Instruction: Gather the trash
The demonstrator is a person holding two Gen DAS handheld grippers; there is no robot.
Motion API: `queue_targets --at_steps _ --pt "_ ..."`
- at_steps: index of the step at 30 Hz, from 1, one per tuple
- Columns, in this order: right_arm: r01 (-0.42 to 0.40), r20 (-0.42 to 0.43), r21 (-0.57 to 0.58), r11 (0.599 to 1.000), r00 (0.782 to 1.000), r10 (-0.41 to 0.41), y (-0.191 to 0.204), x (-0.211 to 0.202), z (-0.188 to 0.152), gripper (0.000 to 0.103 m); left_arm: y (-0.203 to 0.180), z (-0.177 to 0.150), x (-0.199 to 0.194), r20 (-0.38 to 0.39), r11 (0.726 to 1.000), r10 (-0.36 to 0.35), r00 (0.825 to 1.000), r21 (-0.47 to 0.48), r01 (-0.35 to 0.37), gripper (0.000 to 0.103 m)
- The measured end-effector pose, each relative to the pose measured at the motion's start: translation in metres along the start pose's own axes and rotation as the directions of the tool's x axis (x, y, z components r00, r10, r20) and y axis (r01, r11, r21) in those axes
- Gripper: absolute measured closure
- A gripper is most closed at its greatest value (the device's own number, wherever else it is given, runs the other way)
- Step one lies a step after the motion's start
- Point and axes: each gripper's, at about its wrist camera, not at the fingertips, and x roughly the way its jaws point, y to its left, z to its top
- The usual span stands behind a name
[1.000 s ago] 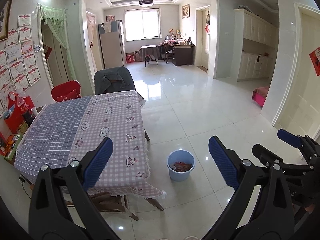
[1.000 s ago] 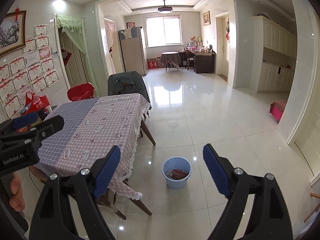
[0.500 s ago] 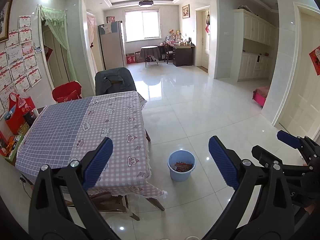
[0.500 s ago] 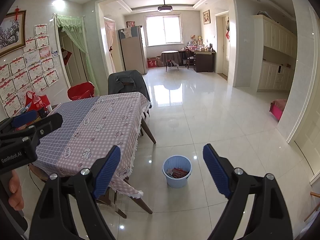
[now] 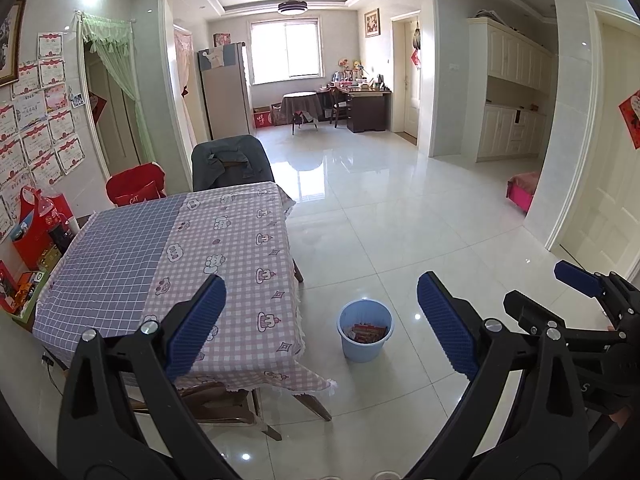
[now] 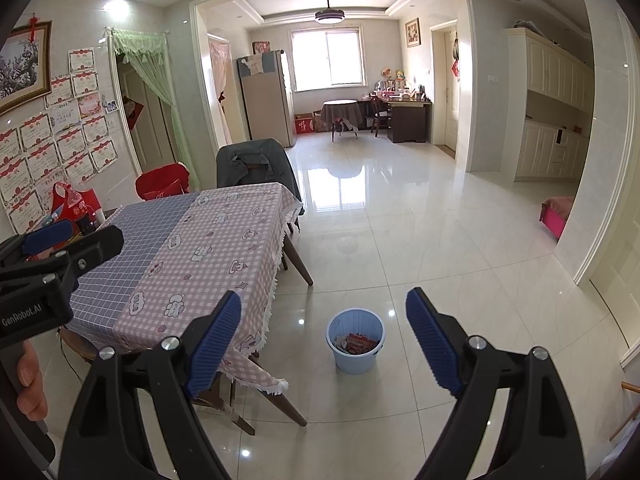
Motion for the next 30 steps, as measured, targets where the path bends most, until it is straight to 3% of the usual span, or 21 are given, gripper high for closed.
queue_targets --at_steps 30 --pt "-0.011 -0.012 -0.012 1.0 1.0 0.011 0.0011 -0.0008 0.0002 0.02 0.007 -0.0001 0.0001 0.002 1.0 0.024 1.0 0.0 -0.024 0.009"
